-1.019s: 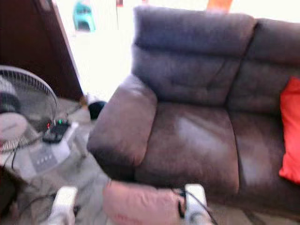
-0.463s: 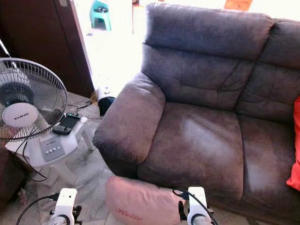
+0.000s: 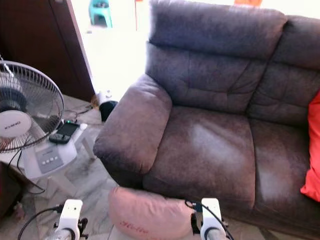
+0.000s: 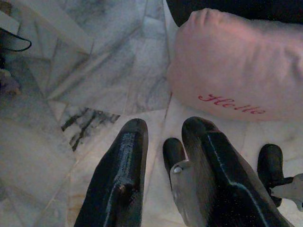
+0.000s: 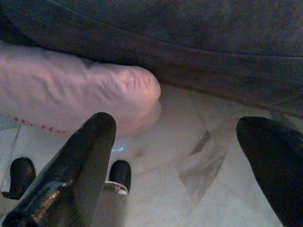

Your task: Move the pillow to the sofa from floor

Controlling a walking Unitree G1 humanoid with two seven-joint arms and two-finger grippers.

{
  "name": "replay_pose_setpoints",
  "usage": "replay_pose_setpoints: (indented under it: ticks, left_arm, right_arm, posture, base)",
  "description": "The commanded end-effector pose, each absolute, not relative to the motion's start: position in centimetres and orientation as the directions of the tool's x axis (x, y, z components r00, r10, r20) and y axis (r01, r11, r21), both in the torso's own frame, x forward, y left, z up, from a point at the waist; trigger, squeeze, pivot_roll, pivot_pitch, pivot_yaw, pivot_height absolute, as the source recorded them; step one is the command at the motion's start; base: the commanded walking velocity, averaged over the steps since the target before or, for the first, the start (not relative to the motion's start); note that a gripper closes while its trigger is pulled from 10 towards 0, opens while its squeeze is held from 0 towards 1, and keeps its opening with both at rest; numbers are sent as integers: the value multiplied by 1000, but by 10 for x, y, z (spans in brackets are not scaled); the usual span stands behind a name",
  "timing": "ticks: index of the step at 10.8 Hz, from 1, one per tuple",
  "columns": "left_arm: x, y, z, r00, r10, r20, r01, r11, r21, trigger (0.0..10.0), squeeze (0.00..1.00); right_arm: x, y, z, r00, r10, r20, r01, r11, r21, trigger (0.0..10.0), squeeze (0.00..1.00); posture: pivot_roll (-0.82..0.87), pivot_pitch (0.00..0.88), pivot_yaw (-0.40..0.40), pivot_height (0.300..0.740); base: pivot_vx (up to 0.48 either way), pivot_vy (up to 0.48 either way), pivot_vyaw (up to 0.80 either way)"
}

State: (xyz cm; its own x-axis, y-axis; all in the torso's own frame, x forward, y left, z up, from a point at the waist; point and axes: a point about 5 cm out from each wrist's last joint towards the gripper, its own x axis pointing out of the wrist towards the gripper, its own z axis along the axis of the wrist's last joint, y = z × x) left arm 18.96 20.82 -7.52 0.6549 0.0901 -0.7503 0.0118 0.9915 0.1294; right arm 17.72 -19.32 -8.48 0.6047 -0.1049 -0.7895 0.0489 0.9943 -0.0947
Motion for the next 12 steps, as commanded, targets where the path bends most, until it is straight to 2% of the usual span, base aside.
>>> replay_pose_setpoints:
  ticks: [1,5,12]
  left_arm:
    - [184,210,-78,640,89,-764,19,991,132,10000,0]
    - [182,210,-79,635,89,-768,22,991,133,10000,0]
    - [184,210,-78,641,87,-762,32,990,139,10000,0]
  right_arm:
    - [176,-193,-85,598,-107,-794,54,994,-93,10000,0]
    - [175,-193,-86,593,-102,-798,53,995,-87,10000,0]
    - [172,-193,-87,590,-107,-801,52,994,-95,10000,0]
  posture:
    - [68,24,-46,740]
    - [69,23,-47,740]
    - [67,15,-48,740]
  base:
    - [0,0,0]
    - [0,0,-248]
    - [292,0,0]
